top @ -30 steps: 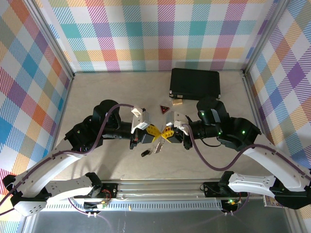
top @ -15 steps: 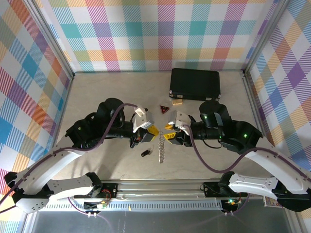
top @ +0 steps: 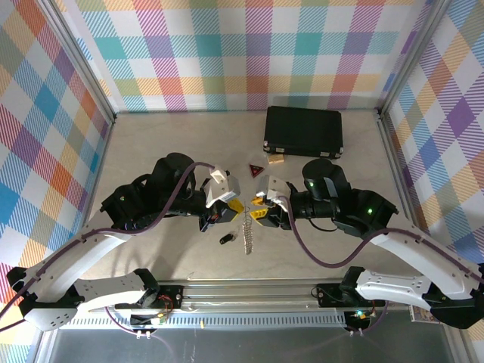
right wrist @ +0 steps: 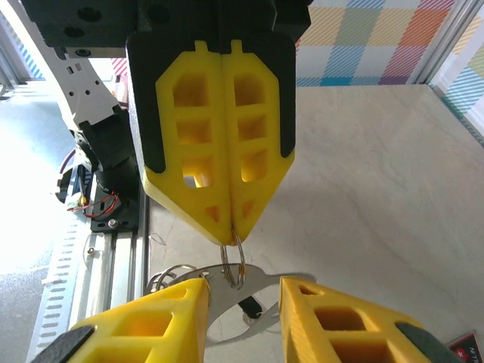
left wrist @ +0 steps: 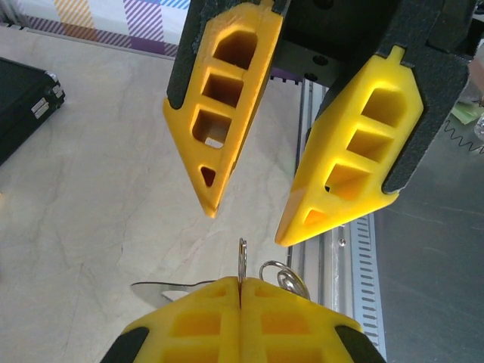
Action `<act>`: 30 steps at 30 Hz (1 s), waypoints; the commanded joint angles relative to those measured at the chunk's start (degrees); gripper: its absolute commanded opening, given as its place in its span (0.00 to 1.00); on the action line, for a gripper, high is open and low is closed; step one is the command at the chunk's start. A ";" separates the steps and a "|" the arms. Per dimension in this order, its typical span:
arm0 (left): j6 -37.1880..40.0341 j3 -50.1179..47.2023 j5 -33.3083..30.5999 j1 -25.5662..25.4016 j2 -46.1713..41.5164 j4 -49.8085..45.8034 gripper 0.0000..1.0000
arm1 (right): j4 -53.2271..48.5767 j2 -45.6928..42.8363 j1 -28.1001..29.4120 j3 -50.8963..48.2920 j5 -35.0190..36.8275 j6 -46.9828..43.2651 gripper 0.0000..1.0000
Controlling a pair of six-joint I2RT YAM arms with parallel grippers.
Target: Put the keys on the keyring
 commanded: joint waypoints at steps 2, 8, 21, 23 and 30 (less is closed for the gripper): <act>0.61 0.69 1.18 -0.78 0.29 1.19 0.00 | 2.37 1.01 0.25 -0.46 -2.44 0.74 0.31; 0.80 0.61 1.78 -0.96 0.59 1.40 0.00 | 2.40 1.53 0.24 -0.83 -2.80 0.83 0.20; -5.31 -6.58 0.92 -0.96 -5.16 11.36 0.26 | 7.02 -2.01 0.25 -3.20 -3.34 2.66 0.00; -7.22 -8.96 0.47 -1.00 -6.62 15.21 0.28 | 8.92 -2.70 0.19 -3.81 -4.69 3.81 0.00; -11.59 -12.14 2.57 -0.96 -9.26 21.59 0.29 | 14.34 -3.97 0.11 -5.19 -7.85 6.87 0.00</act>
